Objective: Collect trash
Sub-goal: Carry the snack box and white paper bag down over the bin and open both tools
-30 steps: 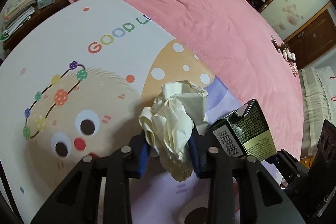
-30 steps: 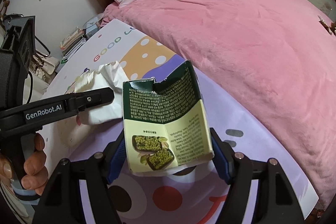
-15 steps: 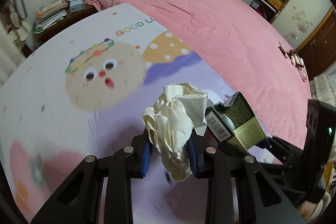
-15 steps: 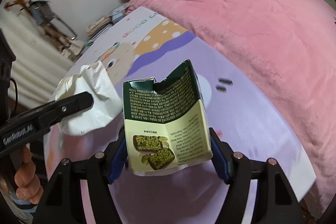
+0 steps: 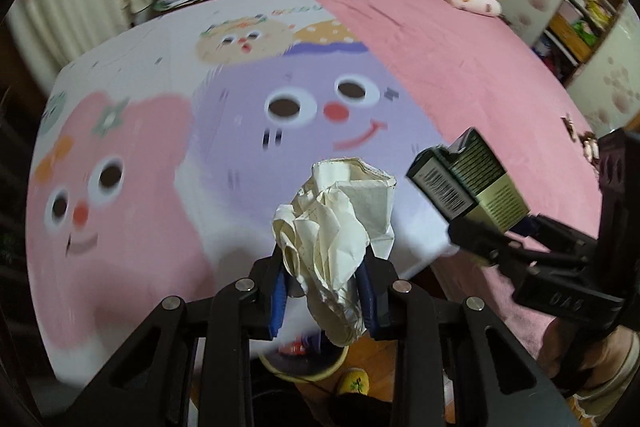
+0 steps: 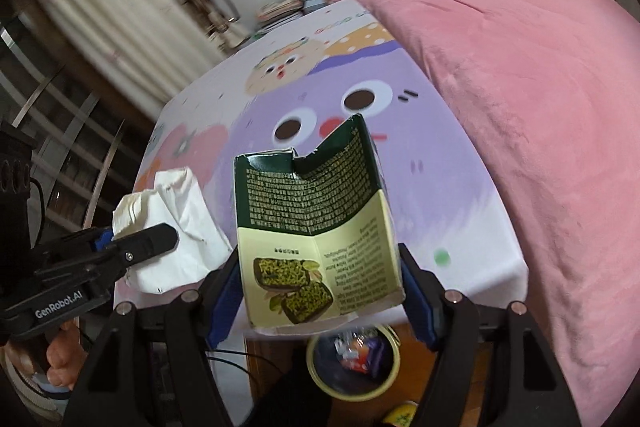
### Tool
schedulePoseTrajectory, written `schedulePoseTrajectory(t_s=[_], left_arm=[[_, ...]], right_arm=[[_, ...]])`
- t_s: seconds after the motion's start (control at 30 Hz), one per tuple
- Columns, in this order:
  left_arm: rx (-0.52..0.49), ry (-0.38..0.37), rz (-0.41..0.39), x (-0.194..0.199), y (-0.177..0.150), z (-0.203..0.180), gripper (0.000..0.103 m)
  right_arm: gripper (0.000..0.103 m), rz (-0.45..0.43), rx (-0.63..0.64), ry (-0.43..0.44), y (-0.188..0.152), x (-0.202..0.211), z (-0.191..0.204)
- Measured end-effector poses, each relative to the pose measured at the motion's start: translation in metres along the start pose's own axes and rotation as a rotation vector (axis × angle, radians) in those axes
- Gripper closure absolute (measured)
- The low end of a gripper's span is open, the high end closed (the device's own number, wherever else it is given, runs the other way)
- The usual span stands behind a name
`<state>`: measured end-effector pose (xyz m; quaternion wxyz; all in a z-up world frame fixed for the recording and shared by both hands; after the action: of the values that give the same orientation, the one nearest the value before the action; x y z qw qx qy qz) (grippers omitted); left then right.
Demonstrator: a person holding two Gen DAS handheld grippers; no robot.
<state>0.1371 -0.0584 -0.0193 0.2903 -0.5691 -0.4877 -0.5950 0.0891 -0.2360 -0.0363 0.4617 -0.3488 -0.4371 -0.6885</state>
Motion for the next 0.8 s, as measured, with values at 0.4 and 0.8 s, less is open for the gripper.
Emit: schedulePoseTrajectory(t_s=[0.4, 0.8], left_arm=[[0.067, 0.071, 0.143, -0.031, -0.115, -0.020, 0.075], [0.129, 0.078, 0.279, -0.160, -0.196, 0.007, 0.073]], right_arm=[[0.033, 0.217, 0.069, 0.037, -0.109, -0.023, -0.010], [0.032, 0.448, 0.016, -0.053, -0.193, -0.185, -0.033]])
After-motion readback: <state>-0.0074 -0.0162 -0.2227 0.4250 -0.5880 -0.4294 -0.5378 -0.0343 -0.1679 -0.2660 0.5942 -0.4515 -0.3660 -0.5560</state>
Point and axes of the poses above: each gripper's, at about its wrist camera, not at the fingertips, and x roughly against the way its jaws point, z to its left, y to its top, the point moved 2 cm from there along -x, roughly the way its jaws point, and after that the axes turned 11 degrees about z, right-handed, at the moved point
